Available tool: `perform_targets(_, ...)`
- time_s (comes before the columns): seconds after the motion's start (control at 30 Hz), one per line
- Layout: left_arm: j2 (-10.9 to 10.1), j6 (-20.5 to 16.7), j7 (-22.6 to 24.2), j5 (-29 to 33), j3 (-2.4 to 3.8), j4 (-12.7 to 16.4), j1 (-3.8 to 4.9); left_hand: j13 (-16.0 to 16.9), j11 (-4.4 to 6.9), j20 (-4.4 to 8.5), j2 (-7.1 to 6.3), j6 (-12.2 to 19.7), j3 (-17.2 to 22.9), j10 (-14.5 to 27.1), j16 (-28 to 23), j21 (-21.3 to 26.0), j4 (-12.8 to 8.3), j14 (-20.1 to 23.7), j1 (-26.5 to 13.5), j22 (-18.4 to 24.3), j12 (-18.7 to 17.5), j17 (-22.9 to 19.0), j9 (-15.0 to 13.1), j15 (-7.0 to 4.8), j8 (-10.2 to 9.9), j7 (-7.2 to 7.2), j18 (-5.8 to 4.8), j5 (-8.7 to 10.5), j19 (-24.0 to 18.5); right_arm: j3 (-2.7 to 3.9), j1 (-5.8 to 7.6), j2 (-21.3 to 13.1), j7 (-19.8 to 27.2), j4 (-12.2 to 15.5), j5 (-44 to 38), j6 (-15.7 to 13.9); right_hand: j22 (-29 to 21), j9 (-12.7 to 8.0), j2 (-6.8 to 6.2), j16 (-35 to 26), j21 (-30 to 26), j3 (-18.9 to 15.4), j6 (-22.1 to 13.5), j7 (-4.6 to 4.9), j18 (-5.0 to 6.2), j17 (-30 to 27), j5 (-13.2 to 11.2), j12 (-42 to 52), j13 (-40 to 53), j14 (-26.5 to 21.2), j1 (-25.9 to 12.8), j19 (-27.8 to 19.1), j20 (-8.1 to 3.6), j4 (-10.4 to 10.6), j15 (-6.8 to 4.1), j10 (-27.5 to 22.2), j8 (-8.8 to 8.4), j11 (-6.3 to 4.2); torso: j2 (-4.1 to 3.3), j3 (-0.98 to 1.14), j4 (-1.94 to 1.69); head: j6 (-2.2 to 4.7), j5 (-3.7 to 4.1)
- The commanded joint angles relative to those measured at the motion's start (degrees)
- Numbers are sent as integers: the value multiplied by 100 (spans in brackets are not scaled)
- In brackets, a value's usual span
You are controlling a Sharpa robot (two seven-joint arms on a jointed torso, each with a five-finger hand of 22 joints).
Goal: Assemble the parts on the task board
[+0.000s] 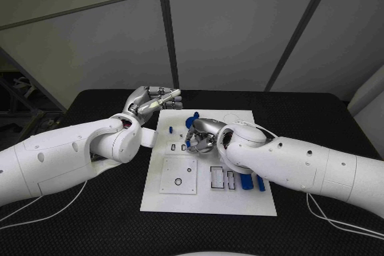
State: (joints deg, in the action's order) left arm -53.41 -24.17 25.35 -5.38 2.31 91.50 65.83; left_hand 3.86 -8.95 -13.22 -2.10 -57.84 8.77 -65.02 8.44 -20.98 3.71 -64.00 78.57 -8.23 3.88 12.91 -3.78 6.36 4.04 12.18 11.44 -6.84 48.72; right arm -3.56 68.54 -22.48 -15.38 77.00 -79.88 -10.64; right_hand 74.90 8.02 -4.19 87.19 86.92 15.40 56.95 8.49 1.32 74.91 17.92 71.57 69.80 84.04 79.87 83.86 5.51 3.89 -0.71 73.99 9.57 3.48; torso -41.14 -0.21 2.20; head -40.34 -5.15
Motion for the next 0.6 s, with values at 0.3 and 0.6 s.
perform_targets(0.3, 3, 19, 24, -40, 5, 5, 10, -8, 3, -3, 9, 49, 39, 41, -41, 9, -14, 21, -42, 9, -25, 9, 6, 17, -25, 4, -99, 31, -29, -20, -14, 4, -49, -17, -86, 291, 914, -27, -91, 5, -28, 36, -150, 46, 21, 951, -14, -58, -43, 464, -91, 108, 61, 3, 54, -100, -66, 48, 0, -1, 0, -13, 8)
perform_targets(0.6, 7, 19, 22, -40, 5, -3, 10, -8, 3, -3, 9, 49, 39, 41, -41, 9, -14, 21, -42, 9, -25, 9, 6, 17, -25, 4, -99, 31, -29, -20, -14, 7, -50, -18, -104, 302, 895, -84, -174, 18, -42, 54, -372, 120, 27, 977, -54, -103, -91, 470, -136, 89, 112, 4, 111, -172, -199, 115, -1, 2, 0, -22, 12)
